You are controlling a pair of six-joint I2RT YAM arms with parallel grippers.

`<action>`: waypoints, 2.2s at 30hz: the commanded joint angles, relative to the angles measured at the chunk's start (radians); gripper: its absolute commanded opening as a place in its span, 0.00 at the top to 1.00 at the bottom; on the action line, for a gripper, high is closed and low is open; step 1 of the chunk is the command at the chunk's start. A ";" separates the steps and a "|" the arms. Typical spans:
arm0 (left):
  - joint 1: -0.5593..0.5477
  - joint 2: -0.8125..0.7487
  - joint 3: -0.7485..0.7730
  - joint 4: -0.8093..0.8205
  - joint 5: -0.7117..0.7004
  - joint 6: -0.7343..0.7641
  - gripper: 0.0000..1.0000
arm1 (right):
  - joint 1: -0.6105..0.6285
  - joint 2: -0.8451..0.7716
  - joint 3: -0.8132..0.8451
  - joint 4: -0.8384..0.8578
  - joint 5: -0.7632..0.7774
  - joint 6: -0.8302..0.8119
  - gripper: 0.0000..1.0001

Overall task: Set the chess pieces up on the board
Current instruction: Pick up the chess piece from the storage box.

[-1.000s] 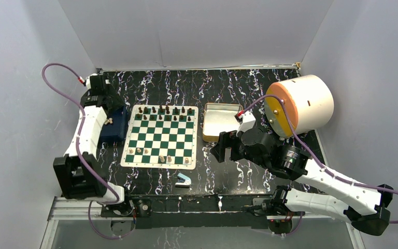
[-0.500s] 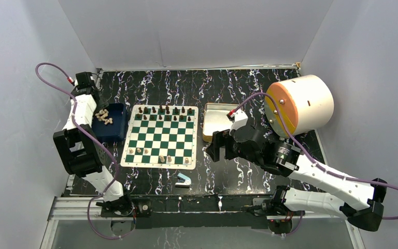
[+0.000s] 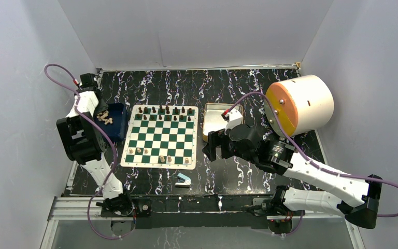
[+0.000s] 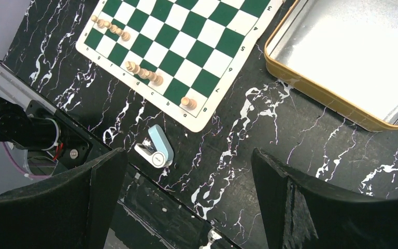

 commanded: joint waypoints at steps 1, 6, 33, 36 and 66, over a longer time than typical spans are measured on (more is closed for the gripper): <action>0.002 0.015 0.060 0.023 -0.034 0.013 0.71 | -0.002 0.000 0.033 0.063 0.012 -0.015 0.01; 0.004 0.048 0.073 0.025 -0.048 0.019 0.71 | -0.002 0.016 0.042 0.073 0.015 -0.016 0.01; 0.040 0.148 0.114 0.037 -0.029 0.014 0.73 | -0.002 0.062 0.058 0.085 0.015 -0.013 0.01; 0.040 0.154 0.115 0.036 -0.022 0.014 0.73 | -0.002 0.065 0.061 0.088 0.015 -0.018 0.01; 0.040 0.158 0.073 0.036 0.055 -0.032 0.81 | -0.003 0.045 0.051 0.094 0.044 -0.028 0.01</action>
